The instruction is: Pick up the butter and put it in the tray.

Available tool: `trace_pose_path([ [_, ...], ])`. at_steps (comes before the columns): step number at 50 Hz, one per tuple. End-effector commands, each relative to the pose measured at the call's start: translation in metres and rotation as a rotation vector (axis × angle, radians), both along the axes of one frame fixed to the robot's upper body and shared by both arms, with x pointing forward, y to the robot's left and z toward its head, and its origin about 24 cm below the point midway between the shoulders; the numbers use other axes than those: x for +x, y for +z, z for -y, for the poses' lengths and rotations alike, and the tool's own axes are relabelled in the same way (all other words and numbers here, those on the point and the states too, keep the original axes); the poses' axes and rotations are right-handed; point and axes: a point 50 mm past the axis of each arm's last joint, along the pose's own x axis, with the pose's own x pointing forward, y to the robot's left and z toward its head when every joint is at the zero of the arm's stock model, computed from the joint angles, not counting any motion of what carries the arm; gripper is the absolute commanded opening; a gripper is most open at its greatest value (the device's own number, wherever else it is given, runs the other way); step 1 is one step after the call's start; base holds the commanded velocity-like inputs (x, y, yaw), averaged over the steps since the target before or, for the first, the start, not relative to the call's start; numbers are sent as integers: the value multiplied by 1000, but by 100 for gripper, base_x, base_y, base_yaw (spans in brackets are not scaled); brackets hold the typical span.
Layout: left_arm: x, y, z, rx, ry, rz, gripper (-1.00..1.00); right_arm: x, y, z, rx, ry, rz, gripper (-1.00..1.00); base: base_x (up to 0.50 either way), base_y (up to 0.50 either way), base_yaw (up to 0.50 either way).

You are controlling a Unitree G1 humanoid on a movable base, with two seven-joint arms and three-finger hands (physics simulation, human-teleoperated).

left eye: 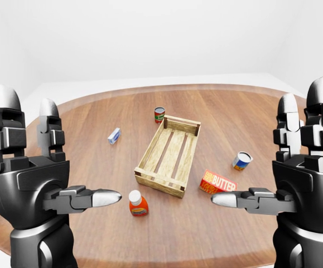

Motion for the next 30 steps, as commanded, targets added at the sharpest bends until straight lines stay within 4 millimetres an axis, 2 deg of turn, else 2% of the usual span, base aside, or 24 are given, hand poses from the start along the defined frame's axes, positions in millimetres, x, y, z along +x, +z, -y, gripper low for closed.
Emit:
trace_pose_path([
  [1,0,0,0,4,-1,-3,100,-1,0,3,7,-16,-1,100,50,-4,0],
  [6,-2,2,0,0,1,9,100,-1,0,4,12,-22,-1,100,50,-4,0],
  [14,-1,4,-3,-8,3,22,100,-3,-5,9,52,-32,-30,100,0,0,0],
  [22,-6,6,-1,-5,-4,34,100,-9,-16,28,-101,-167,-145,100,0,0,0],
  [25,-6,7,-4,-11,1,43,100,-13,-19,44,-242,-276,-235,100,0,0,0],
  [30,-5,5,-3,-11,-4,34,100,-15,-27,55,-356,-359,-402,100,0,0,0],
])
